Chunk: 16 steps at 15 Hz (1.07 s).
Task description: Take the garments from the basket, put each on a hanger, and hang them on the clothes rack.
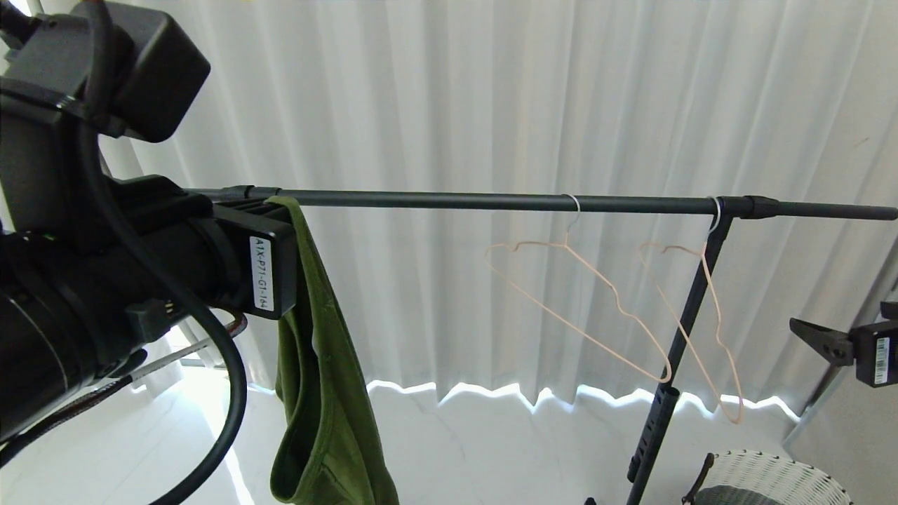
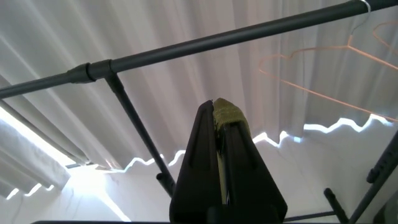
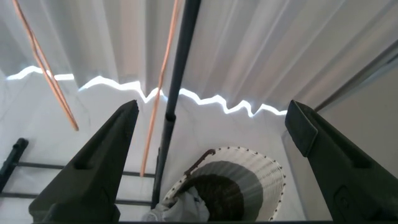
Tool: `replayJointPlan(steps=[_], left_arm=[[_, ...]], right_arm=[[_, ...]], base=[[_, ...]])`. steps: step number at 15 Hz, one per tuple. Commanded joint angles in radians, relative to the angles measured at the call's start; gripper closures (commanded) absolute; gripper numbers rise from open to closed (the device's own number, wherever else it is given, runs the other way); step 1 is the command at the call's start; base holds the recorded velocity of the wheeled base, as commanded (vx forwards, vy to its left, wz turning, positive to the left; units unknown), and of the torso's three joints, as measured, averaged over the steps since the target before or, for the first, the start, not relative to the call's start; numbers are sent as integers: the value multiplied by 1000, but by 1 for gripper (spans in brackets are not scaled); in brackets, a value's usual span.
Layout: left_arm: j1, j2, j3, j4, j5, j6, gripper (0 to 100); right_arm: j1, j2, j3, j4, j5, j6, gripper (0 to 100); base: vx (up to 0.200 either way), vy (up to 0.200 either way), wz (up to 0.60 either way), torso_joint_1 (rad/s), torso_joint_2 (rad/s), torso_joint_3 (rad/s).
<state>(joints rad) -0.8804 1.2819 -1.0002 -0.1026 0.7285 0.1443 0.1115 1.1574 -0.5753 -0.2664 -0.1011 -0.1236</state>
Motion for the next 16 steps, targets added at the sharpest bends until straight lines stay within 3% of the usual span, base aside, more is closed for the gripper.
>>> replayJointPlan(steps=[1, 5, 9, 14, 16], left_arm=[[0, -3, 6, 0, 0, 0, 100], [0, -6, 20, 0, 0, 3, 100], [-12, -12, 48, -2, 0, 8, 100], [-29, -50, 64, -2, 2, 9, 100], [-29, -64, 81, -2, 2, 9, 100]], right_arm=[[0, 30, 0, -1, 0, -1, 0], [0, 68, 6, -1, 0, -1, 0], [16, 128, 48, 4, 0, 24, 0], [28, 284, 37, -1, -2, 133, 0], [62, 340, 0, 4, -3, 213, 0]], base=[[200, 0, 0, 2, 2, 2], [200, 0, 0, 1, 5, 5], [0, 0, 0, 0, 0, 0], [0, 0, 0, 0, 0, 0], [0, 0, 0, 0, 0, 0]])
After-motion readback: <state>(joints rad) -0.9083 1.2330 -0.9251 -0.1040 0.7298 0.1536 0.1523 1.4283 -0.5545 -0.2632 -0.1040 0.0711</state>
